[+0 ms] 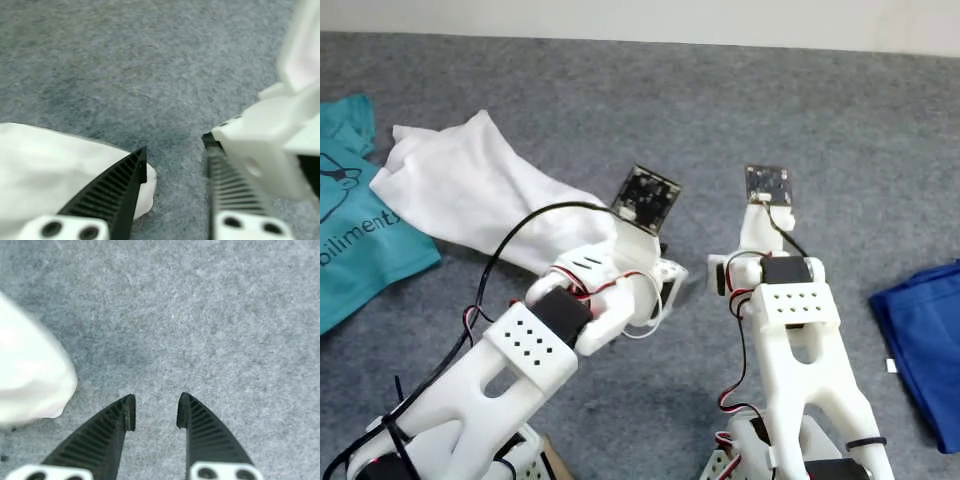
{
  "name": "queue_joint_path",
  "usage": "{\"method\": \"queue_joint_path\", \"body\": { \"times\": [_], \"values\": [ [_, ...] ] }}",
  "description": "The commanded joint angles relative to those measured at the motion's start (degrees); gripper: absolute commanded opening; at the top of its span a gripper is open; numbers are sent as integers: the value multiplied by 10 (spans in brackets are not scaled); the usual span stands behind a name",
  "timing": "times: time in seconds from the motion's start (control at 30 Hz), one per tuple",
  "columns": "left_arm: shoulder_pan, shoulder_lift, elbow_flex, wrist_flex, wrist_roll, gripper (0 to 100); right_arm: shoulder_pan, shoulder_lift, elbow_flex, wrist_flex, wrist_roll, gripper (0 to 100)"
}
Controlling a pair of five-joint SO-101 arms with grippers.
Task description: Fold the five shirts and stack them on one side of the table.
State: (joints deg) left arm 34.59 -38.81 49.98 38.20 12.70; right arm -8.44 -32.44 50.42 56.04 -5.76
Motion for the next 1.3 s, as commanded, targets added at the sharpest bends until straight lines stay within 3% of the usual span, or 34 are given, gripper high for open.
{"method": "queue_joint_path", "body": {
  "times": [0.0,0.13,0.3,0.47,0.73,1.0,1.27],
  "values": [
    [6,0,-32,18,6,540,-2,-21,-6,-12,-7,152],
    [-52,0,-73,64,8,628,-3,-21,-9,-13,-7,152],
    [-222,5,-128,108,8,628,-20,-21,-10,-62,-11,152],
    [-344,6,-171,153,8,495,-90,-19,-29,-96,-22,152],
    [-419,6,-188,132,7,17,-180,19,-136,-96,-23,152],
    [-468,36,-184,65,7,72,-241,233,-286,-100,-16,152],
    [-474,262,-291,63,7,62,-276,392,-448,-100,19,156]
  ]
}}
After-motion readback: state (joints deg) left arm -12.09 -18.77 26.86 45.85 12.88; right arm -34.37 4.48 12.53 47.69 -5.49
